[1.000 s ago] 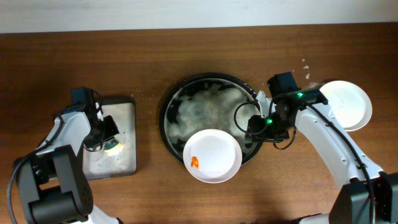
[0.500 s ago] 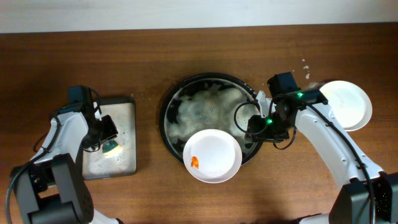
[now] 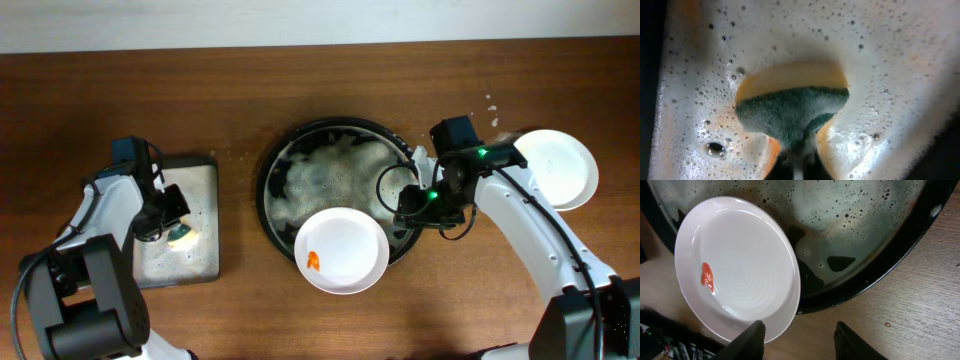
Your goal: Clean dirty plates on tray and stack at the side
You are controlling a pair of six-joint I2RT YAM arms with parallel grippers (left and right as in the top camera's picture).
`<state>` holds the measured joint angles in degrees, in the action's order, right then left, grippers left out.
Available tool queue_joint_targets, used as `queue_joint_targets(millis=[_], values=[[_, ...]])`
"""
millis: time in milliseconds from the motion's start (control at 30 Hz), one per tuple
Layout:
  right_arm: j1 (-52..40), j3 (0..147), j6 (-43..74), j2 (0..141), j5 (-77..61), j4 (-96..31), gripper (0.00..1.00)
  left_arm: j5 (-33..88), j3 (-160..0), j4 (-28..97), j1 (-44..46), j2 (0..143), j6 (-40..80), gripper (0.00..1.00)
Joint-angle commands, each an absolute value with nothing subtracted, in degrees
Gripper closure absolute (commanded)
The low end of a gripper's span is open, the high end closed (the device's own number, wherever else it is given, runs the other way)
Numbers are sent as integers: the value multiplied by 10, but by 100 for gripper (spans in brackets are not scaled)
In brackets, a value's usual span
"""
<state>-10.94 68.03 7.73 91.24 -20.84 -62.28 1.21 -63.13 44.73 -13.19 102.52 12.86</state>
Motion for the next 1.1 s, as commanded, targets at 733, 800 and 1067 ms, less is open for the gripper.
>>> queue_joint_targets(millis=[733,800,1067], values=[[-239,542,252,947,-167,-489,76,155,-695,460,-130,846,14,100],[-235,542,260,947,-153,-484,90,155,-695,459,-130,846,14,100],[-155,588,228,947,-104,-422,96,158,-695,457,-127,846,14,99]])
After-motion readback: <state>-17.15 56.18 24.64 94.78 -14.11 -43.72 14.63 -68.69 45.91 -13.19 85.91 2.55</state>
